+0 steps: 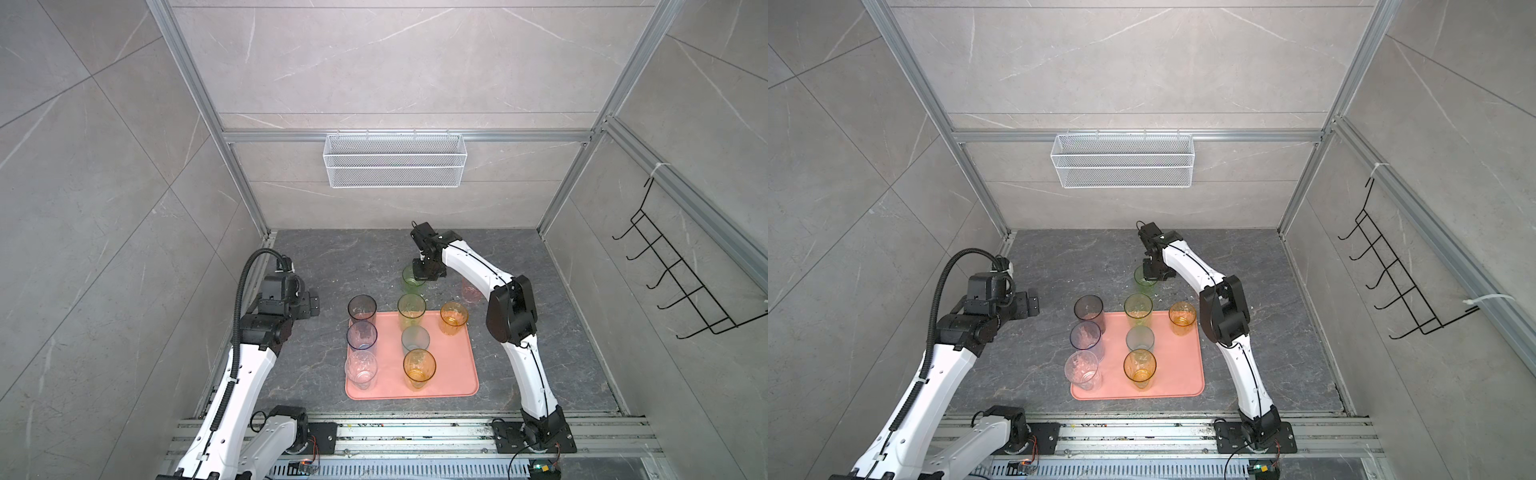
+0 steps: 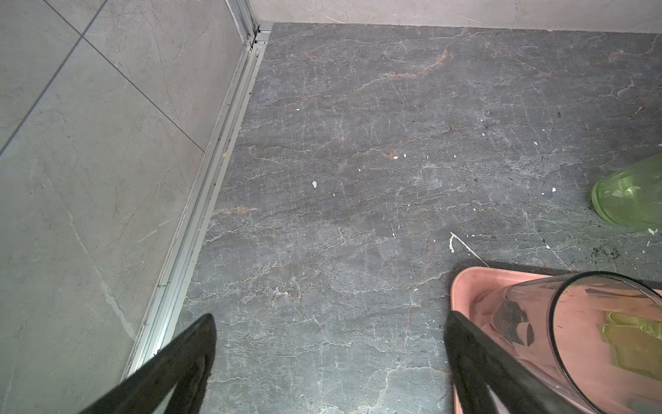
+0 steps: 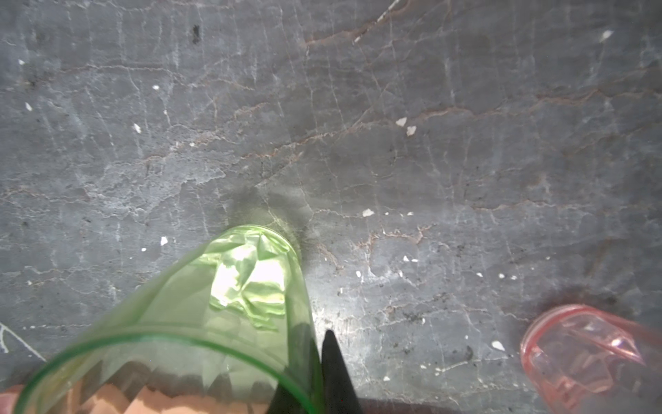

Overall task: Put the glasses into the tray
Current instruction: 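Lower the right gripper into the green cup's rim and close it, then lift the green cup with the right gripper and carry it toward the tray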

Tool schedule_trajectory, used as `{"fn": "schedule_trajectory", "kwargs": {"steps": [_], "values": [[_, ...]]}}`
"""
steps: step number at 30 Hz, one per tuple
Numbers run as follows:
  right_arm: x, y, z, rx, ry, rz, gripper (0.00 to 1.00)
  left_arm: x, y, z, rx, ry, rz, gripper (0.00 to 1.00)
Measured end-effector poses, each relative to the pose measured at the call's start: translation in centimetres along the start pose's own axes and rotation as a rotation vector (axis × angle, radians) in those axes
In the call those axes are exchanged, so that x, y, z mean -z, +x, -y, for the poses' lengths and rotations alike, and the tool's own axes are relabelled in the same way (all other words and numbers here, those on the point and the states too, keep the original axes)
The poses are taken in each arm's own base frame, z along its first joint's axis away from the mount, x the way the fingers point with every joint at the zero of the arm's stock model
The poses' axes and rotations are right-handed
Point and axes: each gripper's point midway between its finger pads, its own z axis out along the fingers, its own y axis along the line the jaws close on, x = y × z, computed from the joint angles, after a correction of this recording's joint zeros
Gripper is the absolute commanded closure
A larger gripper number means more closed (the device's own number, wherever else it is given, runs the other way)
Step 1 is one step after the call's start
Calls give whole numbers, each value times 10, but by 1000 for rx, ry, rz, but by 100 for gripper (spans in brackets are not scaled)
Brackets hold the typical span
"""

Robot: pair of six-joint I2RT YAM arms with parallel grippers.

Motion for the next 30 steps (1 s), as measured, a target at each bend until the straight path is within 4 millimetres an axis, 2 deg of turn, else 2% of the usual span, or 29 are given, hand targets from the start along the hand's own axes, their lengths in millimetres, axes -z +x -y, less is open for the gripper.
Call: {"fn": "schedule_trajectory", "kwargs": {"steps": [5,13,24,26,30], "values": [[5,-4,-4,3,-5,9,100,0,0,0,0,0,0,1],[13,-8,-6,8,-4,17,100,0,0,0,0,0,0,1],[22,-5,5,28,55,9,100,0,0,0,0,0,0,1],[29,-5,8,35,65,15,100,0,0,0,0,0,0,1],[60,-9,12,43,70,55,100,0,0,0,0,0,0,1]]}}
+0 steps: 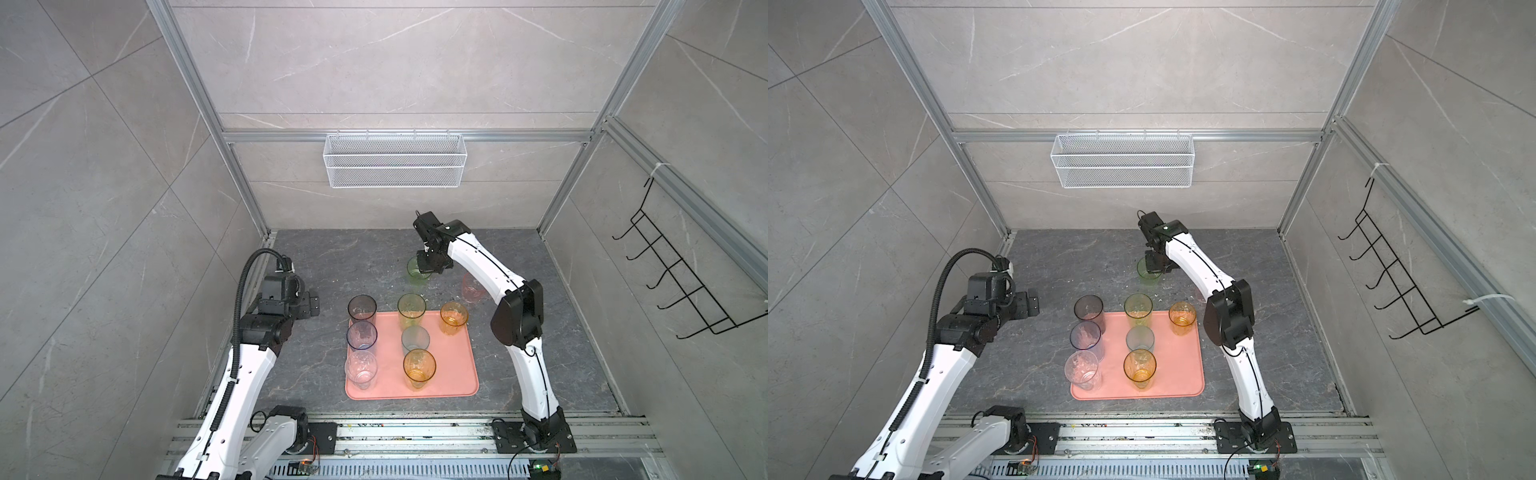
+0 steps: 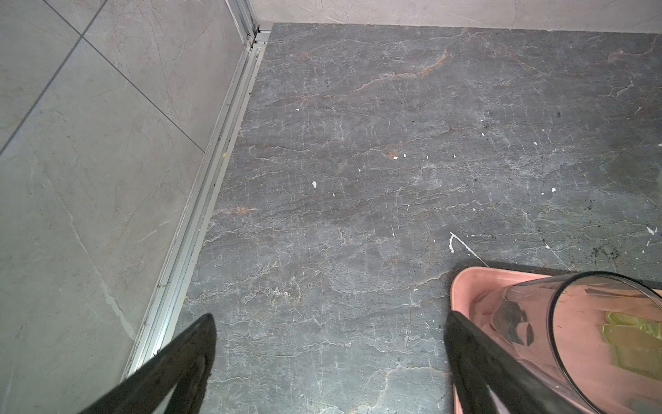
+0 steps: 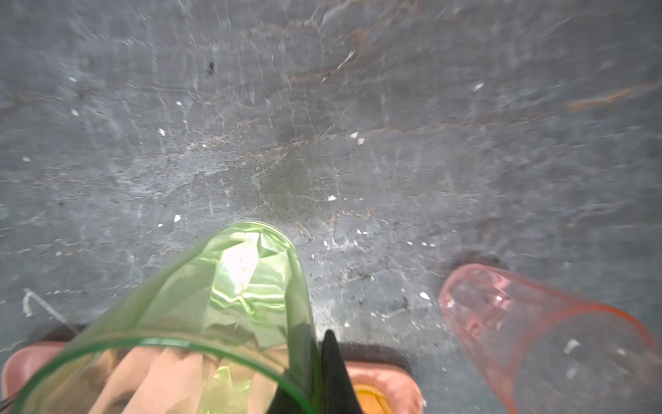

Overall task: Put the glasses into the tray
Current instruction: 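Lift the green cup with the right gripper and carry it toward the tray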

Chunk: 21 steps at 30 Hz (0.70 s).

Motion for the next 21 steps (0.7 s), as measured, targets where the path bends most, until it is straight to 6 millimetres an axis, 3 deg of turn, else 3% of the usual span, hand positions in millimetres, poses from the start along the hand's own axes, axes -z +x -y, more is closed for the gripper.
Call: {"fn": "schedule_trajectory", "kwargs": {"steps": [8,21], "values": [[65,-4,14,-4,-2,78,100,0,0,0,0,1,1,1],[110,15,32,-7,10,98,100,4,-2,0,4,8,14,1]]}}
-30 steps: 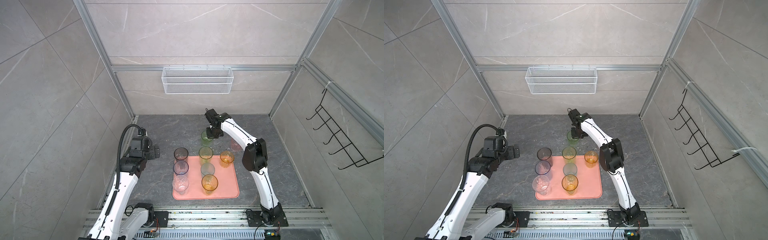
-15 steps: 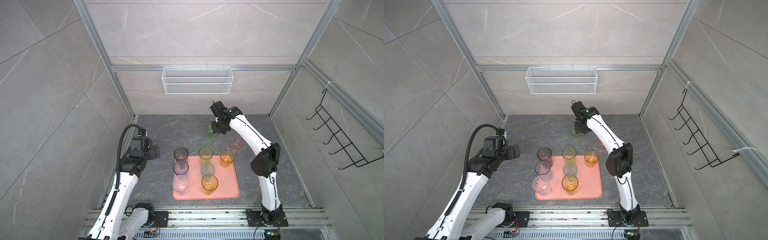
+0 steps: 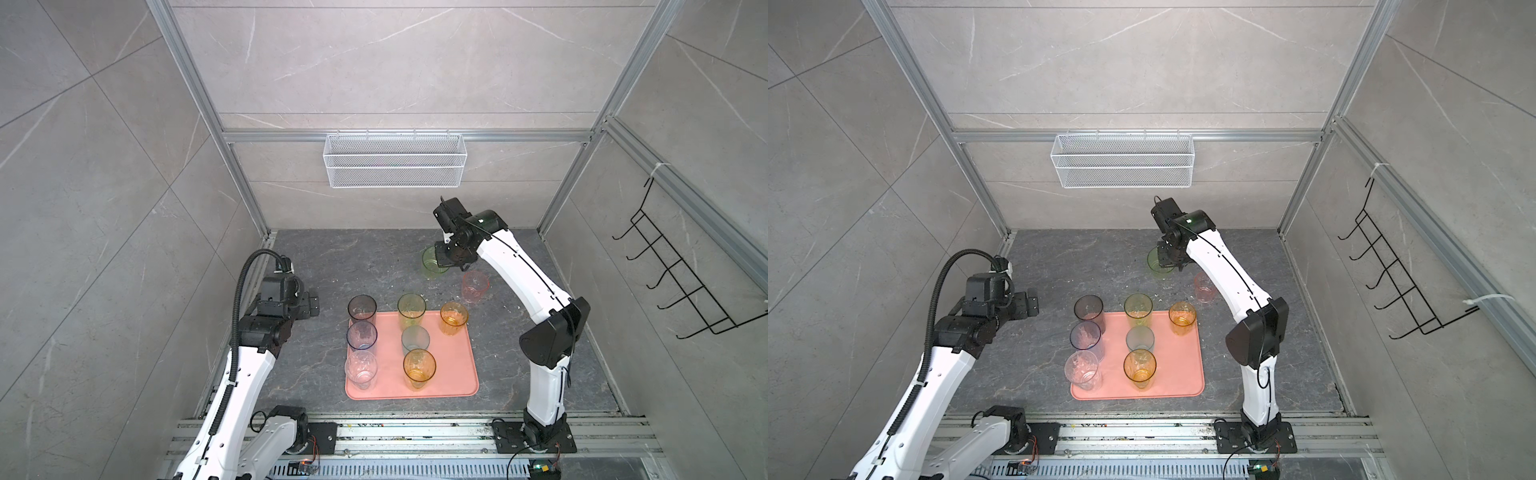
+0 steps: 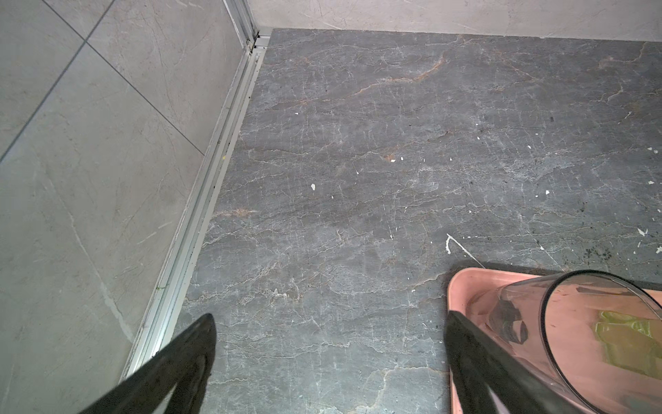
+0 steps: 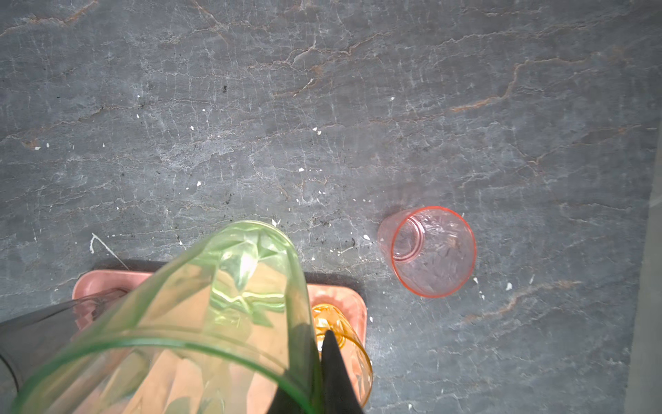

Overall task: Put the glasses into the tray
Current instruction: 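Lift the green cup with the right gripper and carry it toward the tray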

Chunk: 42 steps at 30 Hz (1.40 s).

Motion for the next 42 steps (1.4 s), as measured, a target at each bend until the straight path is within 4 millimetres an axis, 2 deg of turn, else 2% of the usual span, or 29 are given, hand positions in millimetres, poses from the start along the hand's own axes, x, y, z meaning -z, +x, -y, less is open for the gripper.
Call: {"fn": "schedule_trajectory", "kwargs": {"steps": [15,25,35,42], "values": [[46,33,22,-5,-12,22,100,16,-7,-3,15,9,57,1],[72,70,35,-7,-47,22,100,17,-7,1,16,32,58,1],[75,116,42,0,-87,-37,100,17,-7,1,16,32,60,1],[59,155,45,1,-97,-130,100,17,-7,1,16,31,60,1]]}}
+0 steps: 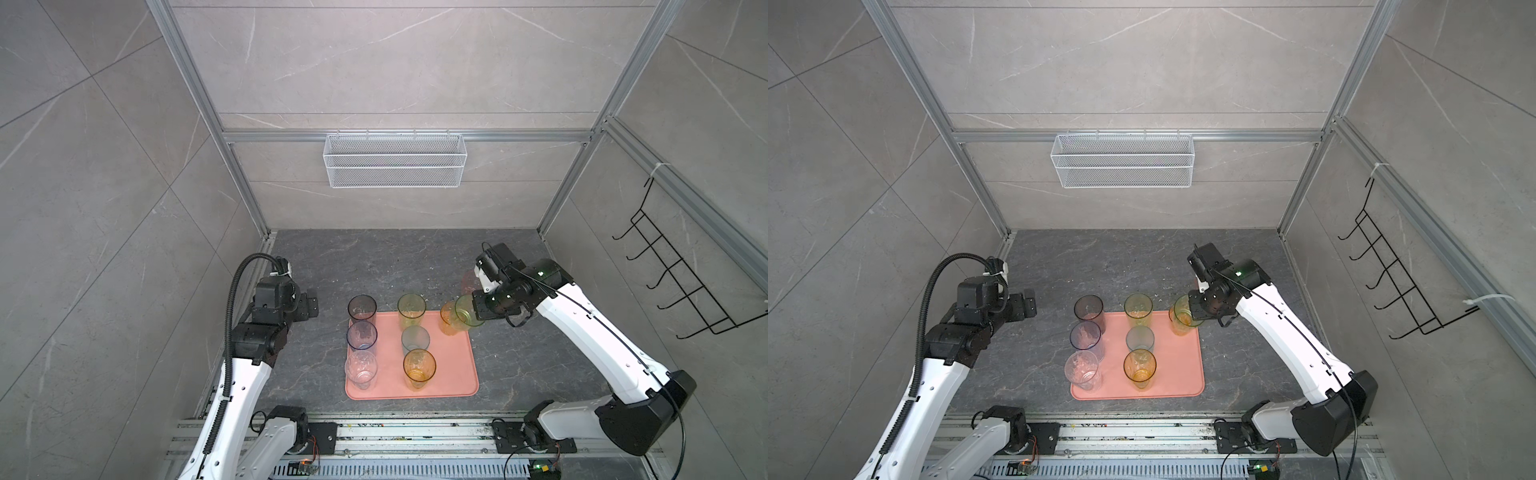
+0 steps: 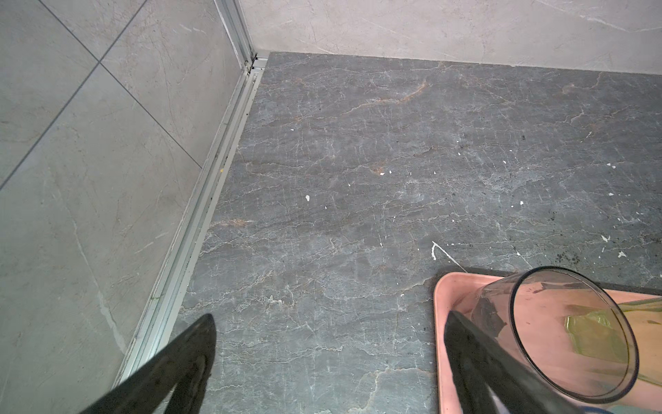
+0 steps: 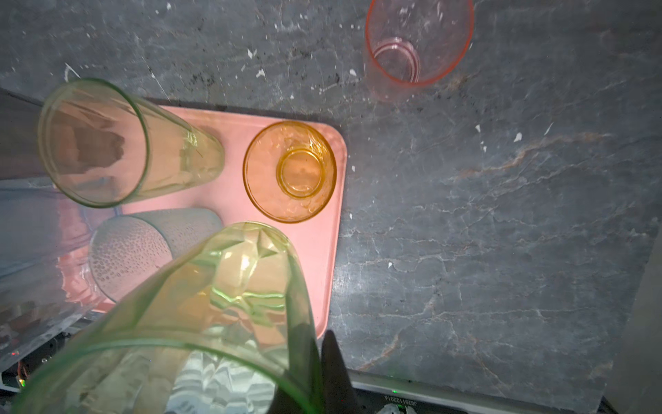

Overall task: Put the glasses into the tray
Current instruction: 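Lower the green cup onto the tray beside the yellow cup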

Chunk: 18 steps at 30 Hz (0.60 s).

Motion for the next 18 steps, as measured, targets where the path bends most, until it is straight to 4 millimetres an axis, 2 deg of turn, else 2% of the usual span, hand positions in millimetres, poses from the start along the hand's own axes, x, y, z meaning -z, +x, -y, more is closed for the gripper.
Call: {"fn": "schedule_trajectory", "kwargs": {"steps": [9,18], "values": [[-34,40,4,-27,-7,-105,100,0,0,0,0,0,0,1],[-65,56,4,-69,-21,-132,100,0,0,0,0,-1,0,1]]}}
